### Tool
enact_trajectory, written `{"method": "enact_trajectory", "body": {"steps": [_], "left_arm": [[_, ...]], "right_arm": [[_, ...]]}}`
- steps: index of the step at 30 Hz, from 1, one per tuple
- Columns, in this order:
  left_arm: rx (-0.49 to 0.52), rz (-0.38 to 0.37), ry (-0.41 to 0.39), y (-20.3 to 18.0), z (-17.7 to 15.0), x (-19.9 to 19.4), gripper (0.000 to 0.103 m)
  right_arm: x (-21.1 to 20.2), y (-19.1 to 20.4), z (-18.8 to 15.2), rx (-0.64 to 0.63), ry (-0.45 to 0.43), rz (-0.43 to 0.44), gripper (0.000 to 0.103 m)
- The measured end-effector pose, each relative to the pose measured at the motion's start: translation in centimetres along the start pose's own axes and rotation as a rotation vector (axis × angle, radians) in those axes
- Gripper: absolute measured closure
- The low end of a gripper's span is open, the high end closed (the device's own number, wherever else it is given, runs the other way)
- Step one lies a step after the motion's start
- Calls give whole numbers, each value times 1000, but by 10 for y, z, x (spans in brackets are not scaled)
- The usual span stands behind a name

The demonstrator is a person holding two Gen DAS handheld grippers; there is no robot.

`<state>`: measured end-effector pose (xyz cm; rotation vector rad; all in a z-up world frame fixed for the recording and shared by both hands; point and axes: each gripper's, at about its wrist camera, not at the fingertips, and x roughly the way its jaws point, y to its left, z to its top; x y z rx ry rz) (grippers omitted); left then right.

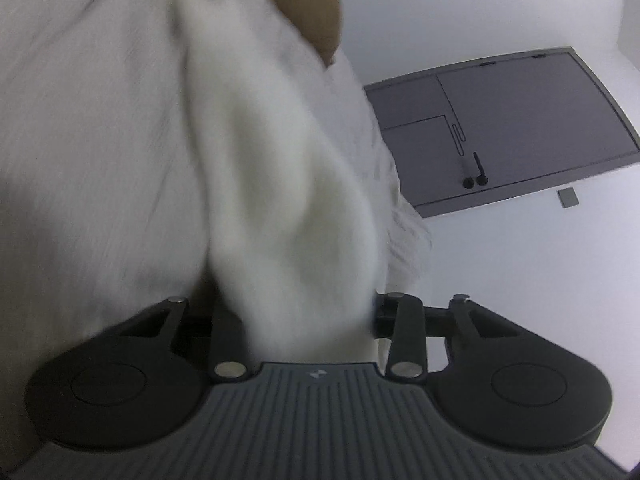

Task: Fold large clothes
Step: 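Grasp the other striped sleeve cuff with the left tool and lift it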

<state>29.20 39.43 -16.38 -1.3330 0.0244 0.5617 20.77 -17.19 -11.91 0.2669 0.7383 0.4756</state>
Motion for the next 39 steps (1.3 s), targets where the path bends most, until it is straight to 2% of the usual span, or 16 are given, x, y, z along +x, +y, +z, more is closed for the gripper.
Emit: {"method": "enact_trajectory", "body": {"steps": [1,3,5,9,12,14,19,25,30,36,39], "left_arm": [[21,0,-18,-5,3,3,65],[71,29,-3,-17,7,13,80],[152,47,-16,-34,5,16,85],[376,49,-48,-80,-7,8,87],[591,32,-59,-124,-23,-9,87],[697,-38,-64,-152,-35,-26,87],[852,-186,-56,-216,-79,-80,87],[1057,-321,-25,-275,-166,-149,87],[1230,-394,24,-292,-250,-203,87],[1437,-454,132,-272,-356,-250,87],[1456,-457,206,-242,-396,-252,87]], "right_arm": [[0,0,1,0,-1,-2,49],[1,1,2,0,0,-3,49],[0,1,2,-3,-1,-1,49],[0,-2,2,6,-4,0,51],[-1,0,5,3,-13,1,50],[-3,0,6,2,-19,3,50],[-14,2,7,-32,-49,-1,50],[-50,-9,8,-25,-137,-8,50],[-83,-27,11,38,-210,4,49],[-122,-49,8,90,-297,24,49],[-137,-60,6,116,-325,41,49]]}}
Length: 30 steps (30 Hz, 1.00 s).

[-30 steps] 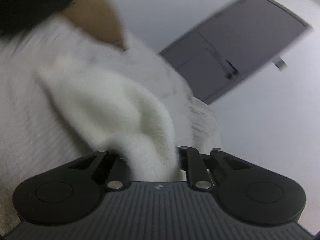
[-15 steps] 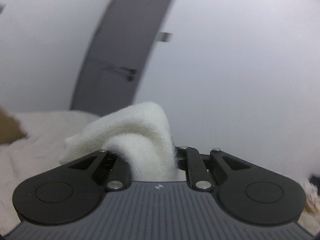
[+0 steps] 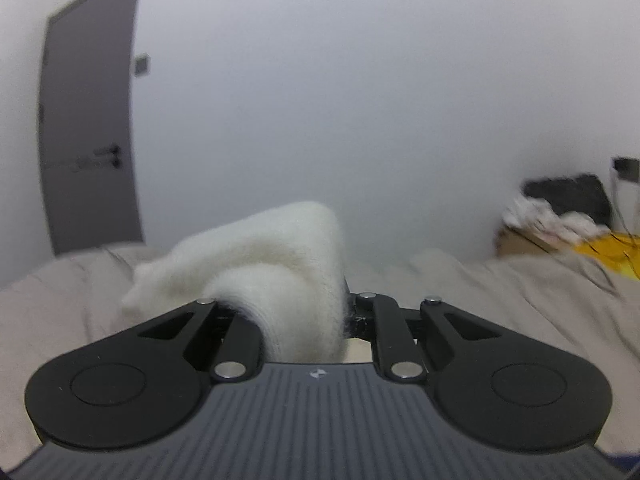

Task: Fold large clothes
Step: 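Fold the held sleeve across the sweater body and open the left tool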

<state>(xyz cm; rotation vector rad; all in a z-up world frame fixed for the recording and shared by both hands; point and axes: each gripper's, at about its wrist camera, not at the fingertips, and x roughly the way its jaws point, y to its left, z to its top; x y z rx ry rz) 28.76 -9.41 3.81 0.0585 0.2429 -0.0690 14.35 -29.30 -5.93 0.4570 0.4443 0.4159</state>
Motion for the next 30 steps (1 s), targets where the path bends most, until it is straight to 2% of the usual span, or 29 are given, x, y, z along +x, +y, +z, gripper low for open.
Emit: {"method": "enact_trajectory", "body": {"steps": [4,7,9,11,14,16,18,21,24,30], "left_arm": [[-28,-51,86,-42,-55,5,87],[-63,-66,150,-44,-102,15,86],[-83,-73,189,-50,-123,23,86],[-95,-85,222,-63,-144,14,86],[-115,-111,238,-63,-161,3,86],[-140,-117,246,-58,-163,-2,78],[-137,-147,273,-54,-153,-10,60],[-115,-174,286,-48,-139,-35,46],[-104,-197,295,-38,-128,-61,43],[-121,-142,319,-9,-115,-114,42]], "right_arm": [[-12,-11,1,29,-14,0,49],[-19,-19,1,54,-21,5,49],[-22,-21,2,55,-32,5,49],[-21,-24,4,68,-33,8,49],[-19,-27,4,80,-36,5,49],[-17,-27,3,77,-29,-8,49],[-14,-26,3,69,-29,-12,49],[-14,-24,3,51,-33,-21,49],[-15,-20,1,27,-31,-28,49],[-14,-5,-4,-20,-14,-50,49]]}}
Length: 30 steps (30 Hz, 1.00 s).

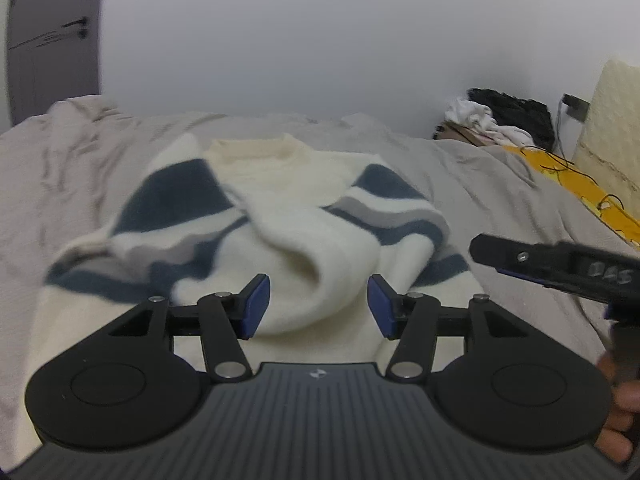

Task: Fold large clothes
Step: 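Fold the held sleeve across the sweater body and open the left tool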

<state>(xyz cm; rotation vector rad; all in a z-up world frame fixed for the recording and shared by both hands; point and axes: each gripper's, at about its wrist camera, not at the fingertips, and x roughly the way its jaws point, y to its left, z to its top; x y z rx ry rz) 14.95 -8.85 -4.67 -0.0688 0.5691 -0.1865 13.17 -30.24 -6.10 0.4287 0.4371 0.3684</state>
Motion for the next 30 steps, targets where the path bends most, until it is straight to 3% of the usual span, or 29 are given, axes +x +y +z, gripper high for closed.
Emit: {"method": "enact_trajectory", "body": {"steps": [6,11,18,23,25,30], "left_arm": [[-75,0,7,24,-13,-37,41],[-111,19,5,49,-28,-41,41],[-137,39,7,88,-38,-36,41],[-191,7,3,114,-41,-30,41],[-186,29,14,119,-45,-27,41],[-236,-16,45,133,-53,-17,41]], "right_arm": [[3,21,-7,-90,11,-19,49],[14,35,-11,-139,59,-28,49],[36,58,-5,-242,55,-49,49],[60,73,-12,-316,77,-65,31],[70,78,-13,-350,83,-66,31],[94,88,-14,-351,92,-44,31]]}}
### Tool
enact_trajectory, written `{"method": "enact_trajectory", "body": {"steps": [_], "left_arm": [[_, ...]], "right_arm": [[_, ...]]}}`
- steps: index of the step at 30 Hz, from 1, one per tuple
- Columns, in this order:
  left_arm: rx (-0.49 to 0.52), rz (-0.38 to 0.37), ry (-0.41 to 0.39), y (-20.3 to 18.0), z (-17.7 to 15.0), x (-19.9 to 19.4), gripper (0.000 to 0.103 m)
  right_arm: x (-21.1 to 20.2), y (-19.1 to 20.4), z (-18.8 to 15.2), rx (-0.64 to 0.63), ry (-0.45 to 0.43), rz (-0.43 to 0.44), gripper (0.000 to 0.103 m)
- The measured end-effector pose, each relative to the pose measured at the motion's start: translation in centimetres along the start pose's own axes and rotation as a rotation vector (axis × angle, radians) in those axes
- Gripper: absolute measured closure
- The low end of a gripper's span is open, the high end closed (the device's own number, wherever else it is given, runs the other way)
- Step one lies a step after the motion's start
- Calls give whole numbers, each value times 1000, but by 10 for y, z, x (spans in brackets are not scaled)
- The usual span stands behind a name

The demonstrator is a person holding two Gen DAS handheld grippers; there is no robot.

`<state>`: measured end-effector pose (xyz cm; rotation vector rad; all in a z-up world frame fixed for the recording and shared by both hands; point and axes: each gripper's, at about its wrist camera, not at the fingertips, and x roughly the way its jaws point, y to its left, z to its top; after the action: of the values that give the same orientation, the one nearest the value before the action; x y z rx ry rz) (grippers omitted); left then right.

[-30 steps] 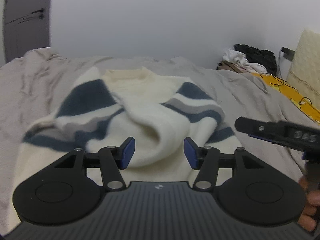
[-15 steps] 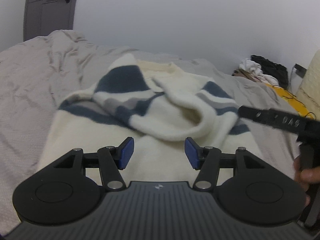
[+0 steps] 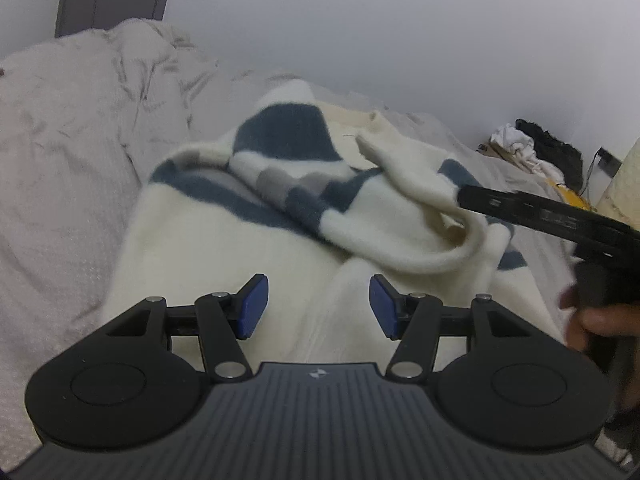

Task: Fold large clothes

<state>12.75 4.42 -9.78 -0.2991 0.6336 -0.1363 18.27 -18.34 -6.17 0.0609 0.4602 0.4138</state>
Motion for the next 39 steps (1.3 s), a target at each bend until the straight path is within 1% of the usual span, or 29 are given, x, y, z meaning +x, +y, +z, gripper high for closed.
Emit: {"method": "enact_trajectory", "body": {"steps": [4,6,8,9,11,14,17,19,21,27,35,39], "left_arm": [[16,15,-3,5,-4,7,41],[0,6,-2,10,-5,10,41],[-26,-7,-2,14,-4,12,41],[-37,-13,-5,16,-3,13,41],[-54,-17,-7,17,-2,12,41],[-45,-10,-21,16,-2,10,41],[-29,6,-26,16,-3,9,41],[-37,11,-30,16,-2,7,41],[-37,15,-38,17,-2,4,41],[-29,45,-42,20,-1,3,41],[-58,48,-36,30,5,7,41],[-65,48,-33,31,6,8,41]], "right_arm": [[30,15,0,-77,27,-49,31],[45,21,-7,-123,46,-80,33],[54,23,-15,-161,62,-135,33],[56,22,-19,-171,74,-155,39],[57,18,-22,-169,87,-186,45],[54,14,-20,-167,94,-226,44],[42,12,-19,-153,66,-243,44],[33,10,-20,-163,46,-267,44],[25,1,-20,-120,38,-281,44],[5,-31,-14,94,29,-317,44],[-9,-55,-18,223,15,-373,44],[-16,-74,-24,338,34,-394,44]]}}
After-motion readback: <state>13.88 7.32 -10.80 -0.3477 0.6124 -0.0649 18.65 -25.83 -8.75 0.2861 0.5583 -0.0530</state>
